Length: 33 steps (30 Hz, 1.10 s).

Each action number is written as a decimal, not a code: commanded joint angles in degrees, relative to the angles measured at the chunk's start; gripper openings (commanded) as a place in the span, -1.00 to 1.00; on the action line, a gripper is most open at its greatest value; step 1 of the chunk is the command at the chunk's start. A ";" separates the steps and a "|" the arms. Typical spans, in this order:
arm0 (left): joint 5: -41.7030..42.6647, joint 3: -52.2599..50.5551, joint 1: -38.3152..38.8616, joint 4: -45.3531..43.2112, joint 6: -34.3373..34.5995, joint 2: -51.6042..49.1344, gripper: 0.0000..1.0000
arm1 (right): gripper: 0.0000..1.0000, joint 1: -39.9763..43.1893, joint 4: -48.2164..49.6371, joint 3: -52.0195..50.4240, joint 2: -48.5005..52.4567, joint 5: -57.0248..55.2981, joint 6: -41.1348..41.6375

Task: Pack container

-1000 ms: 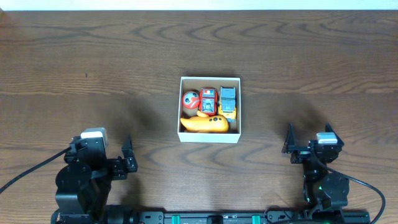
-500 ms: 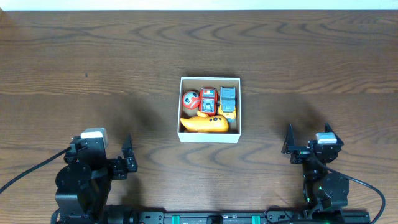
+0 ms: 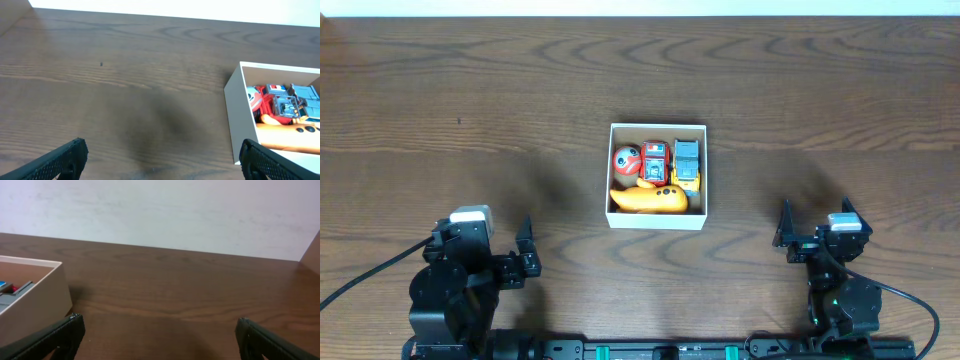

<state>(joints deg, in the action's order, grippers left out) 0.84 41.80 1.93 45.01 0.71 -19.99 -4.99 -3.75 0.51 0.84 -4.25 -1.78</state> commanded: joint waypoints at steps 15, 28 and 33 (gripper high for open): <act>-0.02 -16.02 0.13 -0.70 0.04 17.11 0.96 | 0.98 0.59 -0.24 -0.20 -0.55 0.66 -0.63; -0.04 -35.76 0.13 -36.89 -5.86 19.87 0.96 | 0.98 0.59 -0.24 -0.20 -0.55 0.66 -0.63; -0.04 -40.81 0.13 -46.01 -10.14 19.87 0.96 | 0.99 0.59 -0.24 -0.20 -0.55 0.63 -0.63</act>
<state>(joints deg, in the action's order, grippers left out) 0.89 2.74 1.96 1.06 -5.54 -0.58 -4.99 -3.79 0.51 0.73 -4.23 -1.80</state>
